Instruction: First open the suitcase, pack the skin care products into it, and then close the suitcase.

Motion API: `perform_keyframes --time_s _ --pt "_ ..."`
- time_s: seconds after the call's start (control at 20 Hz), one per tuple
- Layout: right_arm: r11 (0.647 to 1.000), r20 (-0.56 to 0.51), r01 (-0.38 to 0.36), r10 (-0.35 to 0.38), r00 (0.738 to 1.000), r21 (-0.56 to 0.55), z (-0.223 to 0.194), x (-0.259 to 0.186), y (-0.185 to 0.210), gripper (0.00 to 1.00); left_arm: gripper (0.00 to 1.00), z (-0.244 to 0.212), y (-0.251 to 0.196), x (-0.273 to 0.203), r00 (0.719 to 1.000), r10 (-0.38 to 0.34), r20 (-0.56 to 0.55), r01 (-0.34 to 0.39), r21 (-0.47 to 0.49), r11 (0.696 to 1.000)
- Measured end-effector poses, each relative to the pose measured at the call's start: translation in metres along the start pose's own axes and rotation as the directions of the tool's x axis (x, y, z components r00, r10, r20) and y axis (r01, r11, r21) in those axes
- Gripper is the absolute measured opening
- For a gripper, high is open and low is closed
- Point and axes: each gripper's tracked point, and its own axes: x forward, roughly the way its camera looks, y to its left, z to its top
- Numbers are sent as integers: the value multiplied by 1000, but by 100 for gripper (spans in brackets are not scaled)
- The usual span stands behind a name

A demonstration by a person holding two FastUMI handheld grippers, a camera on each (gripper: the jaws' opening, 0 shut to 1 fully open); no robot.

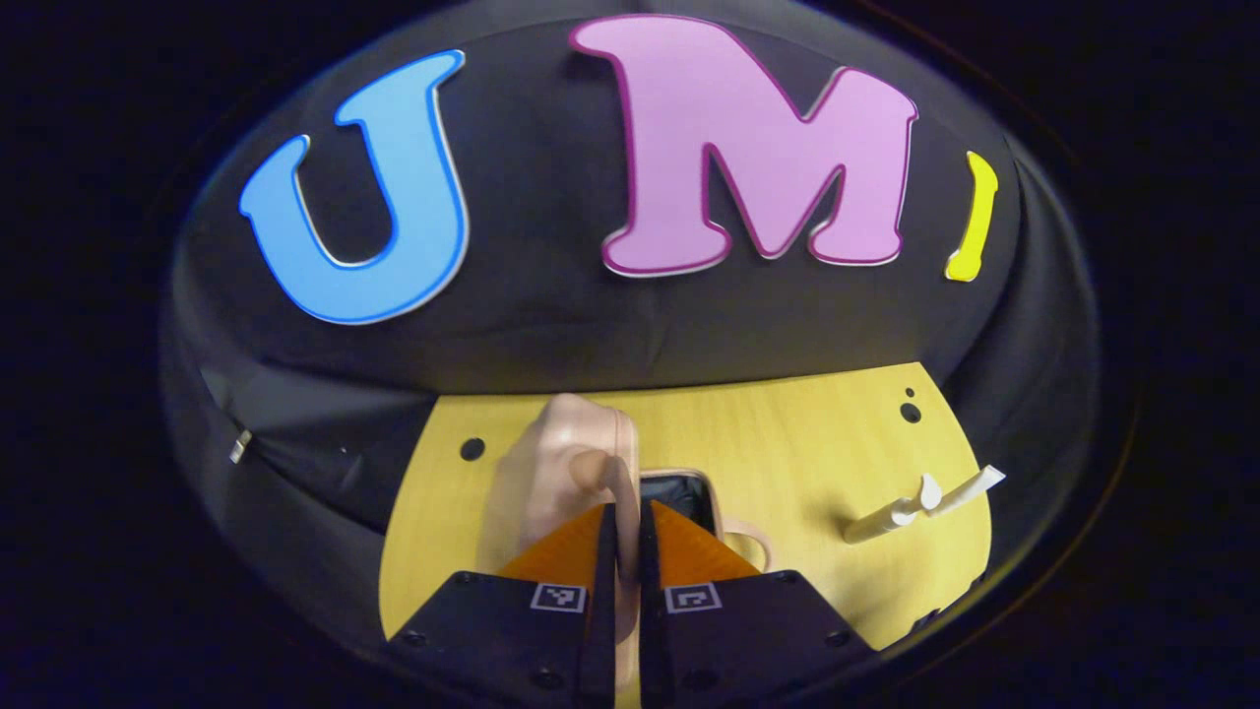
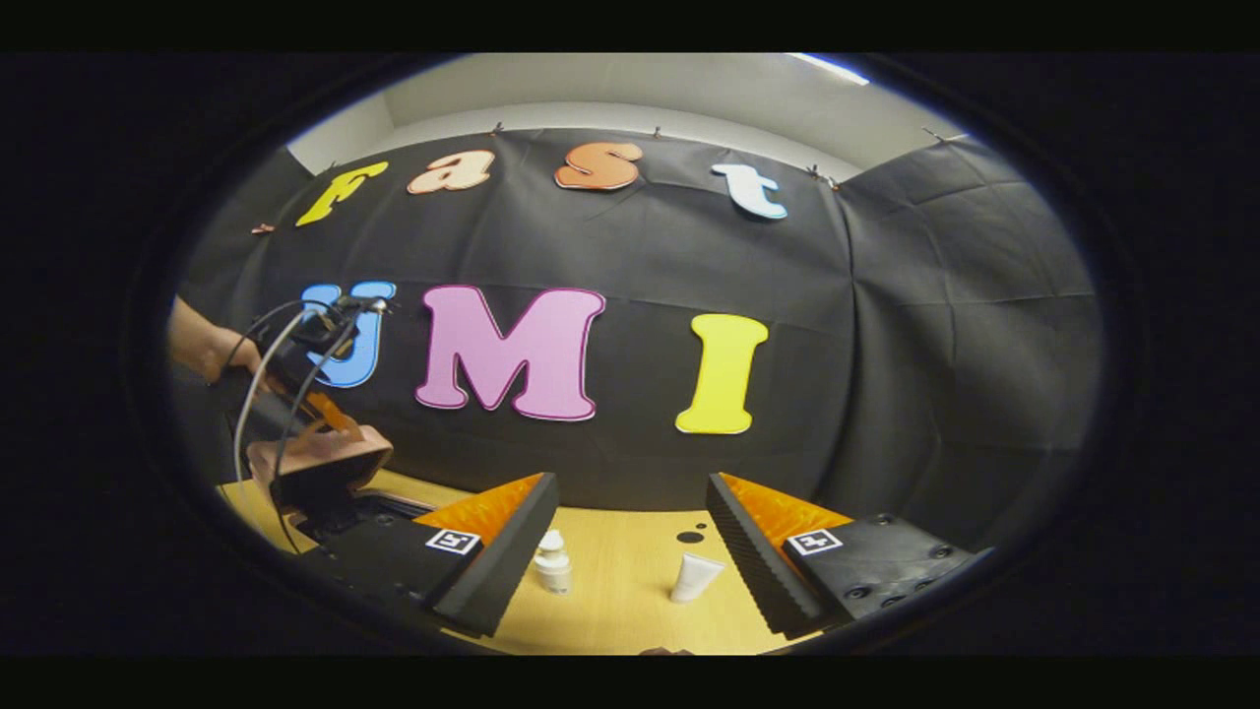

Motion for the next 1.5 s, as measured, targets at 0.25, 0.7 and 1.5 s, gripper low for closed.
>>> perform_keyframes --time_s 0.25,0.7,1.5 --pt "999 -9 34 -34 999 -24 7 -14 17 96 14 -17 135 15 988 155 22 -156 82 984" --pt "983 -49 145 -151 987 -110 -16 -23 27 97 13 -152 319 135 973 226 -36 -228 -51 972" --pt "966 -144 233 -248 958 -110 -53 -33 6 97 96 -143 279 132 957 225 182 -197 -160 967"
